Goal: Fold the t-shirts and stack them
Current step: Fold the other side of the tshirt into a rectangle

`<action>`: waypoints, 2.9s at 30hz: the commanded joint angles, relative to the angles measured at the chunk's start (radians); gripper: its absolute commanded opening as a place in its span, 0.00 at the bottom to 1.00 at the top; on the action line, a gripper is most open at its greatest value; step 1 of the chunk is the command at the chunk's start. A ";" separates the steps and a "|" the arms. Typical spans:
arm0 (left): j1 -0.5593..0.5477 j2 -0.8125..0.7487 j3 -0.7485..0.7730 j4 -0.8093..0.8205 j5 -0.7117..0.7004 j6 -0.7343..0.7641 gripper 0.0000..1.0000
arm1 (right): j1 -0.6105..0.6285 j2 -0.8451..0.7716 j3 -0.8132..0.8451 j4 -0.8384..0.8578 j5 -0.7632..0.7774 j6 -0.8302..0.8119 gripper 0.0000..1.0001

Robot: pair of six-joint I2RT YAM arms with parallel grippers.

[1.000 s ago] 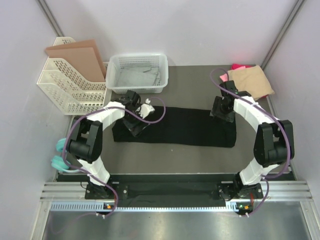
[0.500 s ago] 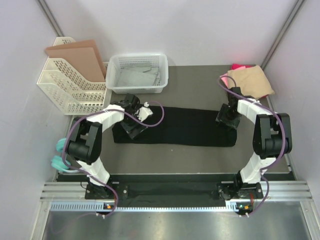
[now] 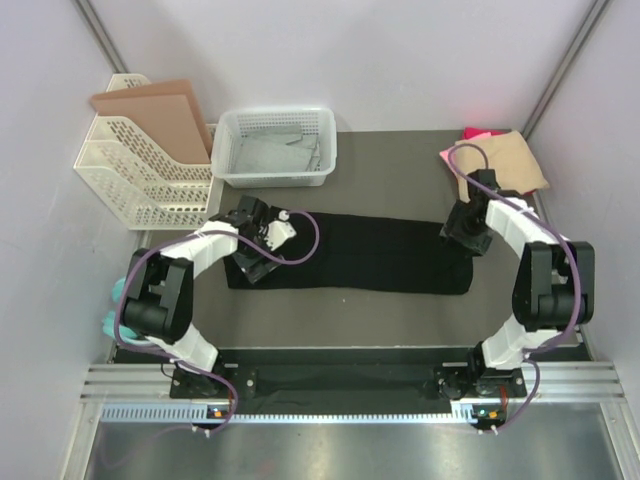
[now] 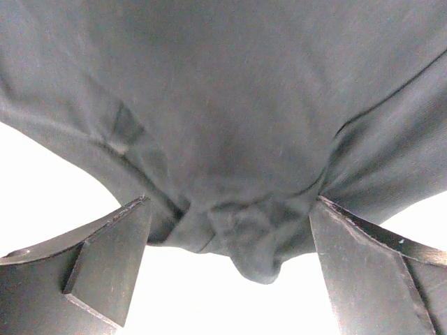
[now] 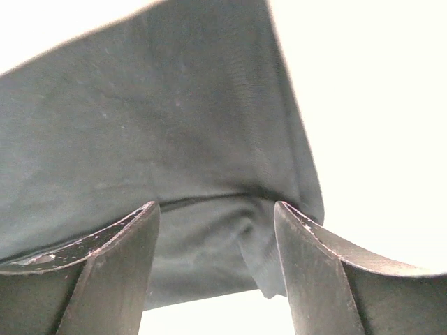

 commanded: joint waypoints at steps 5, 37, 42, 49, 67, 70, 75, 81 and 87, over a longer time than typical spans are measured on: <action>0.052 -0.044 -0.073 -0.075 -0.112 0.079 0.99 | -0.084 -0.118 -0.093 0.015 0.047 0.033 0.69; 0.050 -0.091 0.165 -0.251 -0.023 0.013 0.99 | 0.225 -0.434 -0.290 -0.018 -0.100 0.053 0.68; 0.032 -0.113 0.301 -0.343 0.101 -0.034 0.99 | 0.227 -0.345 -0.279 0.013 -0.068 0.057 0.67; -0.085 -0.050 0.269 -0.231 0.099 -0.081 0.99 | 0.227 -0.285 -0.250 0.024 -0.032 0.056 0.67; -0.094 0.182 0.182 -0.116 -0.148 -0.070 0.99 | 0.207 -0.193 -0.245 0.022 0.047 0.042 0.66; -0.090 0.177 0.131 -0.098 -0.156 -0.047 0.99 | 0.163 -0.189 -0.241 0.006 0.089 0.031 0.66; -0.085 0.197 0.113 -0.098 -0.130 -0.062 0.99 | 0.081 -0.181 -0.214 -0.011 0.141 0.011 0.66; -0.085 0.166 0.079 -0.096 -0.115 -0.045 0.99 | 0.041 -0.132 -0.182 -0.013 0.216 0.005 0.66; -0.080 0.127 0.019 -0.082 -0.108 -0.036 0.99 | -0.005 -0.095 -0.159 -0.020 0.280 0.024 0.65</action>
